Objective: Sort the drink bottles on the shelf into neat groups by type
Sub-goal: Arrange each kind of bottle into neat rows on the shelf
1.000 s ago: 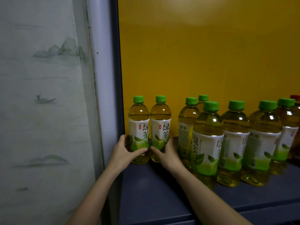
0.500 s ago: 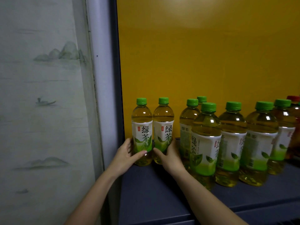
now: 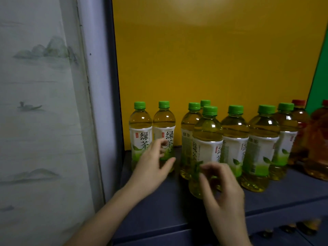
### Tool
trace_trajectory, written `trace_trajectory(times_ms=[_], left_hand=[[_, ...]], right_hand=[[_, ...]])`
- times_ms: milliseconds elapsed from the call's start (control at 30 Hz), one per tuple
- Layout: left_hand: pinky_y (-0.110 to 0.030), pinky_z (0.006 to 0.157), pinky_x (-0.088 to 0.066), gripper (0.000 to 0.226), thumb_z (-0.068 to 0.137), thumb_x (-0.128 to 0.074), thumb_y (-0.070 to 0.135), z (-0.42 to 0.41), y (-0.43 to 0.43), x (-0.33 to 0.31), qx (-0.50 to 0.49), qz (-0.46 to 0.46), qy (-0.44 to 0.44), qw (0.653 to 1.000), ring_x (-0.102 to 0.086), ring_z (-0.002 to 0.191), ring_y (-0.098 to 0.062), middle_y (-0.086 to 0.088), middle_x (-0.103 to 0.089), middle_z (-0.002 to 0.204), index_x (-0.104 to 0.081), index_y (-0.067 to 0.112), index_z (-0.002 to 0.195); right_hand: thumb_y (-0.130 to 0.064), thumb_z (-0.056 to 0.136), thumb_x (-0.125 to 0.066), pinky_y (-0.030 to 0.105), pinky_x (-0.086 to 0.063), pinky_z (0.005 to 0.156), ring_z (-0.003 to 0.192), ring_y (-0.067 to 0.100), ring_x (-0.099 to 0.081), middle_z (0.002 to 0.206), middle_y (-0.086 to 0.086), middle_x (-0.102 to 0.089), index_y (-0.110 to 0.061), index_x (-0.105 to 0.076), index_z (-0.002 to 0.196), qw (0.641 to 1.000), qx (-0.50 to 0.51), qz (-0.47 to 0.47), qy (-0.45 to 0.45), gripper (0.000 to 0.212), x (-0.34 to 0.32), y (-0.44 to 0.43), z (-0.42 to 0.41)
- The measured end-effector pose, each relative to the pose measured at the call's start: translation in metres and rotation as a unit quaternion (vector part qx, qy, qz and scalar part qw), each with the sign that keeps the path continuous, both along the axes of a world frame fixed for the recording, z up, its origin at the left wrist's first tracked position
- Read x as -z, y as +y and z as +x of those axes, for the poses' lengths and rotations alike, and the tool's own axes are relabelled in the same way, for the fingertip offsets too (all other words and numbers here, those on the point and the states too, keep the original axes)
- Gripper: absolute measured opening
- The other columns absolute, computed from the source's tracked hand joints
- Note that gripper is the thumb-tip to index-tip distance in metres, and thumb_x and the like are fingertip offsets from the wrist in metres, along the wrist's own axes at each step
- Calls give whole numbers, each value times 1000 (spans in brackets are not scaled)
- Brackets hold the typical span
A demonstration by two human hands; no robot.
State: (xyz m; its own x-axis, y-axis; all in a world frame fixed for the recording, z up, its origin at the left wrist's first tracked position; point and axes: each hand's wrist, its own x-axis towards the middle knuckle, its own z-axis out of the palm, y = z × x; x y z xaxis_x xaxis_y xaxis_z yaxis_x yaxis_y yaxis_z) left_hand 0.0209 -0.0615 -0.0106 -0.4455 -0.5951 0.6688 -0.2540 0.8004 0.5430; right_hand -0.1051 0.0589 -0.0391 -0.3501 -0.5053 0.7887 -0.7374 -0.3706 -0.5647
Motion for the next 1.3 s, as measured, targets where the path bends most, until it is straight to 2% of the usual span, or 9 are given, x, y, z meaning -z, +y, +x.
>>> trace_trajectory(times_ms=[133, 233, 433, 533, 700, 867, 967, 1167, 1300], left_hand=[[-40, 112, -31, 66, 89, -56, 21, -38, -11, 5, 43, 68, -59, 995, -33, 136, -15, -2, -33, 149, -20, 12, 144], [-40, 111, -34, 61, 88, -57, 16, -52, -19, 4, 78, 116, -46, 989, -39, 132, -14, -1, -43, 142, -27, 12, 140], [-40, 108, -37, 61, 81, -65, 10, -64, -27, 8, 101, 171, -37, 979, -42, 129, -18, -3, -47, 135, -33, 17, 133], [-37, 107, -38, 61, 81, -64, 8, -65, -26, 9, 104, 173, -24, 979, -43, 128, -17, 0, -47, 132, -33, 17, 133], [-24, 108, -34, 62, 83, -61, 3, -54, -17, 6, 145, 162, -32, 976, -38, 130, -7, 11, -44, 130, -29, 29, 129], [-21, 102, -39, 55, 76, -64, 30, -22, 4, 6, 175, 195, -18, 965, -44, 124, 4, 25, -45, 128, -31, 44, 119], [-22, 99, -43, 63, 77, -70, 36, 4, 14, 8, 185, 228, -5, 956, -47, 122, 4, 23, -49, 129, -30, 46, 124], [-10, 88, -44, 62, 78, -62, 13, 50, 13, 9, 188, 292, 17, 937, -51, 118, 6, 31, -58, 119, -33, 39, 126], [-13, 97, -41, 77, 68, -76, 39, 66, 8, 7, 184, 291, -6, 939, -45, 126, 0, 30, -51, 130, -32, 36, 131]], right_hand=[[-7, 79, -67, 20, -45, 88, 105, 10, -54, 114, -5, -52, -19, -48, 119, 996, 81, 16, -30, 46, 13, 3, -22], [-16, 78, -70, 31, -45, 96, 119, 13, -51, 130, -5, -51, -19, -43, 131, 992, 91, 78, -30, 59, 21, 2, -27], [-41, 78, -67, 29, -37, 100, 128, 12, -41, 137, -6, -45, -27, -20, 144, 984, 88, 158, -9, 82, 19, -1, -21], [-44, 80, -63, 25, -32, 102, 127, 11, -33, 136, -3, -41, -27, -13, 145, 982, 92, 167, -8, 84, 15, 0, -17], [-59, 74, -53, 25, -35, 92, 109, 7, -35, 122, -2, -47, -16, -36, 135, 981, 127, 140, 55, 77, 22, -3, -18], [-63, 66, -66, 27, -36, 85, 100, 10, -39, 106, -8, -39, -9, -49, 121, 985, 122, 120, 14, 79, 21, 5, -28], [-60, 62, -57, 24, -33, 89, 104, 8, -36, 109, -9, -34, -10, -44, 126, 984, 99, 147, 13, 82, 17, 9, -31], [-46, 85, -47, 16, -23, 93, 105, -4, -22, 116, -15, -30, -19, -23, 141, 986, 19, 162, 28, 67, 11, 11, -23], [-52, 80, -53, 14, -28, 86, 97, -5, -26, 109, -13, -35, -25, -25, 137, 980, 2, 196, 28, 69, 8, -2, -18]])
